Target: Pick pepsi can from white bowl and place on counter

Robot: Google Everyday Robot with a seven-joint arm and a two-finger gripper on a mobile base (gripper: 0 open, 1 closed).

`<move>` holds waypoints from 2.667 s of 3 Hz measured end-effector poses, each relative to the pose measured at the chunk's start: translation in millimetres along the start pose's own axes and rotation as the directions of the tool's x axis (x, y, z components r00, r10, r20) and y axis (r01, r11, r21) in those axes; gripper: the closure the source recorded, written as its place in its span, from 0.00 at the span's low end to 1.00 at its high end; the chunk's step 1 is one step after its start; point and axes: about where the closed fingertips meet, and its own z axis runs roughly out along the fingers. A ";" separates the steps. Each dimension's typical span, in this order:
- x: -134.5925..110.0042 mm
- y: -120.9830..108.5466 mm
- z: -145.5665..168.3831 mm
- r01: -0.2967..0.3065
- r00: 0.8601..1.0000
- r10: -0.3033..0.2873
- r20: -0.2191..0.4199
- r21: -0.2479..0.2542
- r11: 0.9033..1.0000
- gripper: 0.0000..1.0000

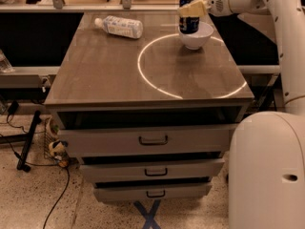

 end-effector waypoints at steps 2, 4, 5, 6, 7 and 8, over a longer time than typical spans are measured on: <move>-51.7 66.6 -17.0 0.018 0.994 0.002 0.108 -0.184 0.983 1.00; -11.1 123.0 7.6 0.033 0.994 0.005 0.107 -0.351 0.936 1.00; 7.6 139.6 23.5 0.079 0.989 -0.026 0.143 -0.381 0.921 1.00; 7.9 143.4 26.9 0.086 0.989 -0.031 0.145 -0.388 0.918 0.84; 7.5 146.9 31.0 0.087 0.989 -0.031 0.146 -0.395 0.914 0.53; 7.3 148.7 33.3 0.087 0.989 -0.030 0.146 -0.399 0.913 0.30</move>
Offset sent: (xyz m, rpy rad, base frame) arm -0.0878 0.0543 0.0721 0.1249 -0.0445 0.2292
